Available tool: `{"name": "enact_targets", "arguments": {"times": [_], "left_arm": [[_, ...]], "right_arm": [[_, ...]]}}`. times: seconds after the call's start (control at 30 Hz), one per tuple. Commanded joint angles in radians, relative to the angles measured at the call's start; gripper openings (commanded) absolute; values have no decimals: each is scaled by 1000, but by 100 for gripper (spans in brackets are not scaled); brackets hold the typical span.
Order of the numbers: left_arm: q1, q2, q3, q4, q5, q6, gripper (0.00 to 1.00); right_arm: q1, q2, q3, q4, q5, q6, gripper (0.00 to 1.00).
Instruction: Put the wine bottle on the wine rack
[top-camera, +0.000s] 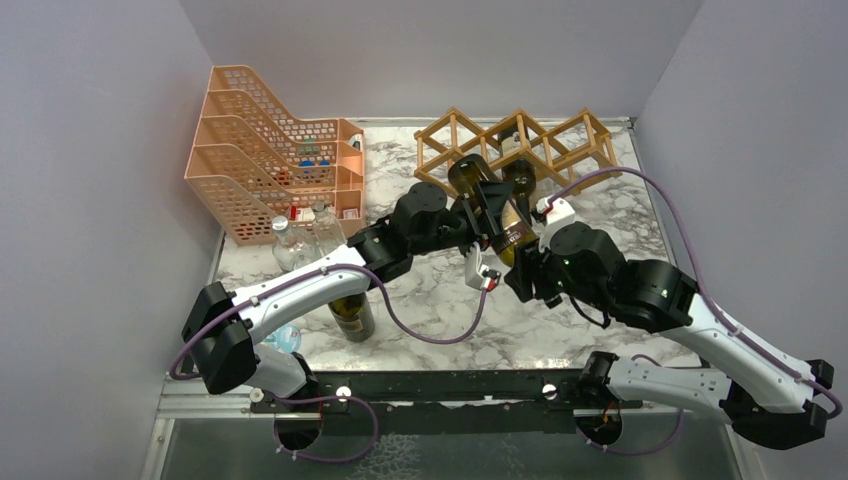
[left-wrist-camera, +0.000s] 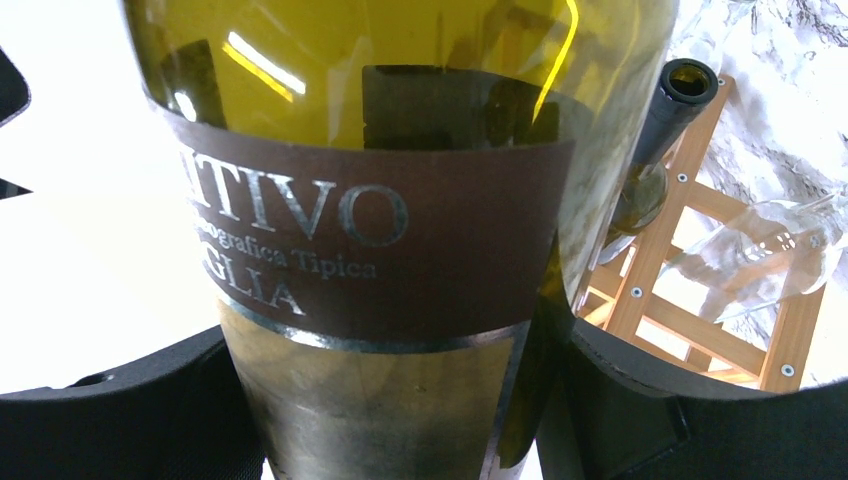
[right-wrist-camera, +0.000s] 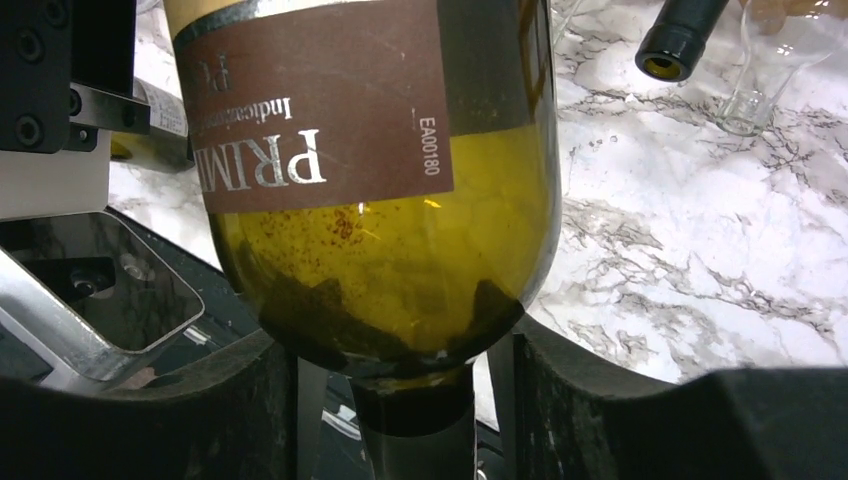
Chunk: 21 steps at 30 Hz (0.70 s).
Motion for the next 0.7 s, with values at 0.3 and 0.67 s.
{"name": "enact_targets", "arguments": {"times": [0.3,0.67], "left_arm": [[-1,-34,83,82,31,-60,0],[-1,-50,-13,219,19,-87,98]], "right_arm": [[3,-12,-12,52,41,49,12],[2,-36,20,82,153,56,1]]}}
